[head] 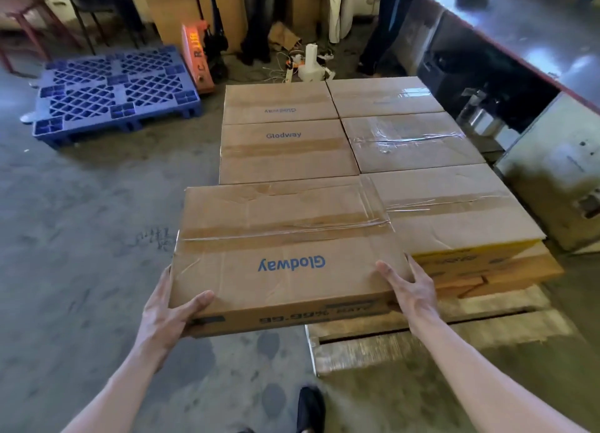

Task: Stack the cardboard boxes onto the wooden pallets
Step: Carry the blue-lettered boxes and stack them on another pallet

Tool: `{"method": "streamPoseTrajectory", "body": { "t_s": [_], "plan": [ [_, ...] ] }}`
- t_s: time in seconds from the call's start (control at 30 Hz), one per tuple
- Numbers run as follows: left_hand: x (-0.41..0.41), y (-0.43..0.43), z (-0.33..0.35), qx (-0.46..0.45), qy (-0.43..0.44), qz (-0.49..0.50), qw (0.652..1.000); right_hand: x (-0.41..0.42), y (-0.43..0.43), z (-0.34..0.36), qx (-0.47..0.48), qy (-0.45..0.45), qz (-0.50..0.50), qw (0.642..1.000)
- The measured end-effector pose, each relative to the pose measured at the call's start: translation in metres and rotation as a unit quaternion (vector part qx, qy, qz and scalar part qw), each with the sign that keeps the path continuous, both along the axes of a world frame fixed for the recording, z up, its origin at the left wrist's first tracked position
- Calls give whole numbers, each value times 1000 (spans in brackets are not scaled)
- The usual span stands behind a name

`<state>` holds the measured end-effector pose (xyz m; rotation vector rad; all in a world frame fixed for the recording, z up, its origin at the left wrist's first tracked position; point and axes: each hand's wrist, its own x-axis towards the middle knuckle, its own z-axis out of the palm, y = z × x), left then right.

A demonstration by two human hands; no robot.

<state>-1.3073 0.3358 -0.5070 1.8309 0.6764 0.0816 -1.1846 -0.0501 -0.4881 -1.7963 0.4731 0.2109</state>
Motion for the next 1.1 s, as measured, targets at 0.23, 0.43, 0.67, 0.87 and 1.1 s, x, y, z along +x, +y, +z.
{"method": "streamPoseTrajectory", "body": {
  "t_s": [0.23,0.43,0.67,0.87,1.1],
  "plan": [
    [32,-6,-58,-23,54,7,998,37,-13,-40,0,44,-9,999],
    [57,23,-104,-58,105,9,993,72,-2,-63,-36,69,13,997],
    [76,28,-124,-53,121,35,991,98,10,-81,-88,97,31,991],
    [94,20,-119,-92,85,47,991,112,15,-90,-135,144,9,980],
    [104,15,-123,-148,64,64,985,109,16,-104,-189,164,36,967]
  ]
}}
